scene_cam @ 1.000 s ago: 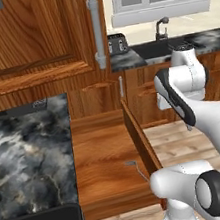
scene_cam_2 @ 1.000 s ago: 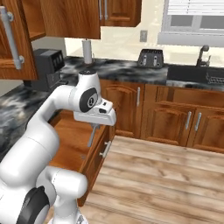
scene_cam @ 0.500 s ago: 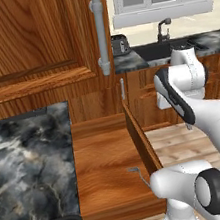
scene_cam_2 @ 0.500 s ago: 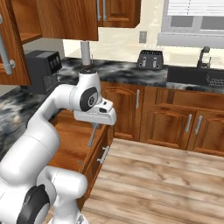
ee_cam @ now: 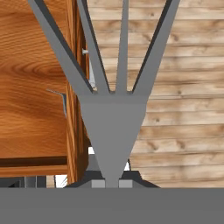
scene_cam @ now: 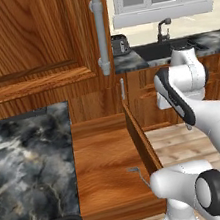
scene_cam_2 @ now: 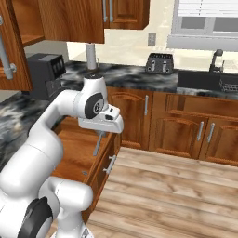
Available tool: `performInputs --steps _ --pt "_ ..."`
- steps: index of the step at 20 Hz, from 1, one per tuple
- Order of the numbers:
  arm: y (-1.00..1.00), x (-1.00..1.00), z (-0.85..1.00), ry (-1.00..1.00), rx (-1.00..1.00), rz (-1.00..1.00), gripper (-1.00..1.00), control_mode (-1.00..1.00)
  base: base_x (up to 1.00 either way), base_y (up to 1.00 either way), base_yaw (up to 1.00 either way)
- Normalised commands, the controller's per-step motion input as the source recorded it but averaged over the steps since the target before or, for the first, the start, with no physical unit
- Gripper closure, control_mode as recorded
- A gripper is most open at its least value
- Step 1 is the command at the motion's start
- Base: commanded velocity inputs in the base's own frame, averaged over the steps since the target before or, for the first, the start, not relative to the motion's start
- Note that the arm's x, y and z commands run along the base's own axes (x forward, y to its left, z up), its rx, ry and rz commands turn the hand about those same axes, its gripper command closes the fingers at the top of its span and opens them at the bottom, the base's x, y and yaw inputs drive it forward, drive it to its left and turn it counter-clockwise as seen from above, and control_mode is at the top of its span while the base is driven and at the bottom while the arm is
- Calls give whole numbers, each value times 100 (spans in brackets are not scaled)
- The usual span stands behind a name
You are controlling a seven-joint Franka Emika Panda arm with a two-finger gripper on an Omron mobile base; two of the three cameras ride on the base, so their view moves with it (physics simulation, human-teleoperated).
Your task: Organize the utensils by type. Pick up the wooden spoons from the counter and place them in the open cabinet. Then pick up the metallic utensils from the counter and place them in the open drawer.
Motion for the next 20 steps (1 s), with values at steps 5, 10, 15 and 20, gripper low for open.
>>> performInputs --steps 5,10,15,20 --pt "0 0 0 0 0 0 100 100 0 0 0" --pt "1 -1 0 0 0 1 100 -100 -1 0 0" --pt "19 0 -3 -8 3 7 100 -100 0 0 0" --pt "51 0 -12 -9 5 7 100 -100 0 0 0"
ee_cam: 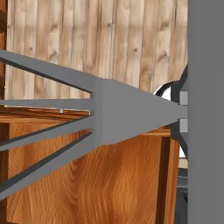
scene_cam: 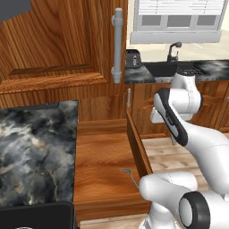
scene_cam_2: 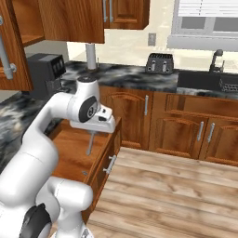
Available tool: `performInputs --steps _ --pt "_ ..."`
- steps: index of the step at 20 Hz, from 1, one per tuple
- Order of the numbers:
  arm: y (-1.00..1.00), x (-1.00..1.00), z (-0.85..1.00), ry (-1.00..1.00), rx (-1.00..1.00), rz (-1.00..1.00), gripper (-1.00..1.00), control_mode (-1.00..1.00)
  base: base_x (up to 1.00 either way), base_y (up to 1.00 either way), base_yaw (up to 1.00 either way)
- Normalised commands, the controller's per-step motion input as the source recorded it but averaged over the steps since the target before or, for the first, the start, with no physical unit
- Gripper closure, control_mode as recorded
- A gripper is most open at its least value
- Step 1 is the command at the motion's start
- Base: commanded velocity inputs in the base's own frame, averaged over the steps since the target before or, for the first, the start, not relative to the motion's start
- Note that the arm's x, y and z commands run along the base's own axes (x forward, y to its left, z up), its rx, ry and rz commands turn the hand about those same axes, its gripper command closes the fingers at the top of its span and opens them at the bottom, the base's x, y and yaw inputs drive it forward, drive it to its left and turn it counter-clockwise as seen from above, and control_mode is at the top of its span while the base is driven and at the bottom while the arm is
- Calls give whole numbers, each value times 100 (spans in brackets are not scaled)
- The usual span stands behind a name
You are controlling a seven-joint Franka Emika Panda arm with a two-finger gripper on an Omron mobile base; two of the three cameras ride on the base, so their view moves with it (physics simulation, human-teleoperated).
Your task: Organize the utensils by type. Pick up the wooden spoons from the counter and place them in the open cabinet. Then pick up the metallic utensils from the counter and place them in the open drawer.
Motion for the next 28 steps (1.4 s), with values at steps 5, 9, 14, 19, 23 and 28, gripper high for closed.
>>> performInputs --steps 5,9,14,19,23,28 --pt "55 14 -15 -4 3 3 100 -100 0 0 0" --pt "62 26 -29 0 4 0 100 -100 0 0 0" --pt "54 37 -26 3 10 0 100 -100 0 0 0" --pt "38 37 -33 9 14 0 100 -100 0 0 0" --pt "23 27 -45 0 8 0 100 -100 0 0 0" --pt "22 27 -48 0 1 0 100 -100 0 0 0"
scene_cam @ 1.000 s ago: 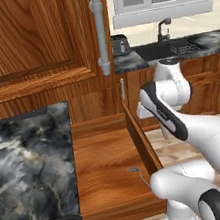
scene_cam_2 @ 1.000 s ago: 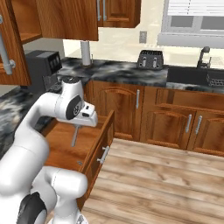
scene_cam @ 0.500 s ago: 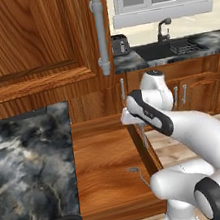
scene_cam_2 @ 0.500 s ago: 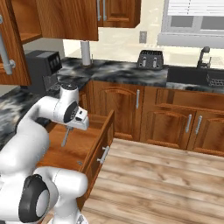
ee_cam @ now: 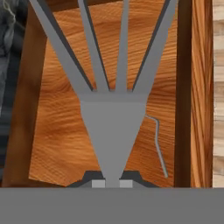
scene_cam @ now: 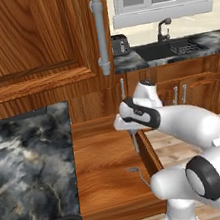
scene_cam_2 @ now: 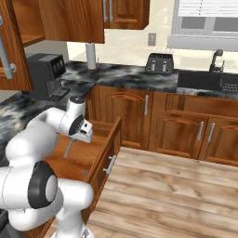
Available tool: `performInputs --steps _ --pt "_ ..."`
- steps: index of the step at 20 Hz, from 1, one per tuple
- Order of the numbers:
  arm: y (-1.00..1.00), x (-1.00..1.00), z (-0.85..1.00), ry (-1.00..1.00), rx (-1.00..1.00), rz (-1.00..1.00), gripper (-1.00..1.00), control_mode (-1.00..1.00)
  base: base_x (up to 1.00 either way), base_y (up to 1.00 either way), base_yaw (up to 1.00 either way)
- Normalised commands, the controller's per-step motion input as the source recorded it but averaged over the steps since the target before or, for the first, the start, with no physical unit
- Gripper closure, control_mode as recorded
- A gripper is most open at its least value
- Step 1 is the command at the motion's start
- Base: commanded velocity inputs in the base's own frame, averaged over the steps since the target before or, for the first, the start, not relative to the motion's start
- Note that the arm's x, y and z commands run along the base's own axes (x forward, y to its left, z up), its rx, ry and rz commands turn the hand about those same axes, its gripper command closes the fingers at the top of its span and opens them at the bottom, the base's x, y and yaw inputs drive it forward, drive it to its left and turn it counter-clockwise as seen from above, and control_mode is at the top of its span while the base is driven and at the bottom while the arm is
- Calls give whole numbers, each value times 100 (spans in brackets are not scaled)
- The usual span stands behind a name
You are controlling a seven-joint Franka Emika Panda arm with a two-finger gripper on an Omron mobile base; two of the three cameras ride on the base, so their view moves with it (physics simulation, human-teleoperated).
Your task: Organize the utensils by type. Pick up the wooden spoons from the counter and place them in the open cabinet. Then pick up the metallic utensils from the counter and place them in the open drawer.
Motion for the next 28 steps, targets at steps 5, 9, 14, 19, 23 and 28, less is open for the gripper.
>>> performInputs --steps 5,9,14,19,23,28 --pt "17 27 -45 2 -1 -1 100 -100 0 0 0" --pt "23 26 -38 2 -1 -2 100 -100 0 0 0" --pt "13 9 -43 0 0 0 100 -100 0 0 0" --pt "18 8 -44 0 0 0 100 -100 0 0 0" --pt "8 2 -41 0 0 0 100 -100 0 0 0" --pt "12 6 -35 0 -1 0 100 -100 0 0 0"
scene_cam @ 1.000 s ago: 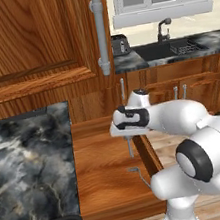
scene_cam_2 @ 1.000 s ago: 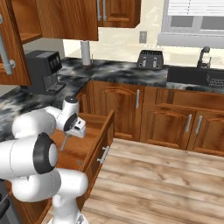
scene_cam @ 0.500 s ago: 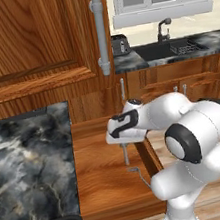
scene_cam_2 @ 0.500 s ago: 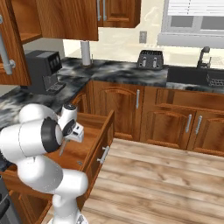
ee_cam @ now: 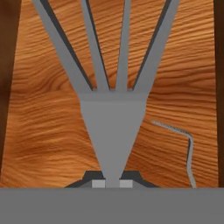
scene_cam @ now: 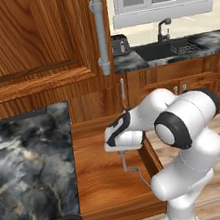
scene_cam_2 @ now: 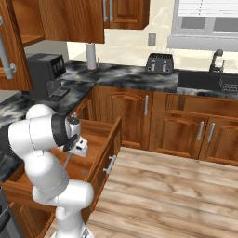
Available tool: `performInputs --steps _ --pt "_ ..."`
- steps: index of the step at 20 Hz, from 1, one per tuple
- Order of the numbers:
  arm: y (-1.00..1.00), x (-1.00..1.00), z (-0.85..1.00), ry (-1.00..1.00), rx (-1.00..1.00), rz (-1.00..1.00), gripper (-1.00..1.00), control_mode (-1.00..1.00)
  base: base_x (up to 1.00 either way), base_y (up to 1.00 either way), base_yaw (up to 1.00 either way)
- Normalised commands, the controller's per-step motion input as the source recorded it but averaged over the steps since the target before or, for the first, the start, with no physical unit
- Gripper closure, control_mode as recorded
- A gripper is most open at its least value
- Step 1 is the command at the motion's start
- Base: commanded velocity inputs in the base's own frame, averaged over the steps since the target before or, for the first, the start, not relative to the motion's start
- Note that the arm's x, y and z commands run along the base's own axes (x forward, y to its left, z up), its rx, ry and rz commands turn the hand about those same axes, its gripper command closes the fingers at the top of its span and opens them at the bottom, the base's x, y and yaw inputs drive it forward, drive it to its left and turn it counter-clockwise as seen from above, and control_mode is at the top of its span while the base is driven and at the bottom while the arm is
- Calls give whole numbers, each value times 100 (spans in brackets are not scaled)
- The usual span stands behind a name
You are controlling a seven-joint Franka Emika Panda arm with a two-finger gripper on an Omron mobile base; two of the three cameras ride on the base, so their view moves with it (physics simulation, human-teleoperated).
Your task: Organize the utensils by type. Pick up the wooden spoons from the counter and place them in the open cabinet. Then pick up the metallic utensils from the counter and place them in the open drawer.
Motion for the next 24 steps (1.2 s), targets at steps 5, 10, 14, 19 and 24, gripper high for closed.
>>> performInputs --steps 5,10,14,19,24 --pt "10 15 -33 1 -2 0 100 -100 0 0 0" --pt "14 15 -28 0 -3 0 100 -100 0 0 0" --pt "10 13 -25 0 -3 0 100 -100 0 0 0" --pt "7 8 -22 0 -1 0 100 -100 0 0 0" --pt "1 9 -20 0 0 0 100 -100 0 0 0"
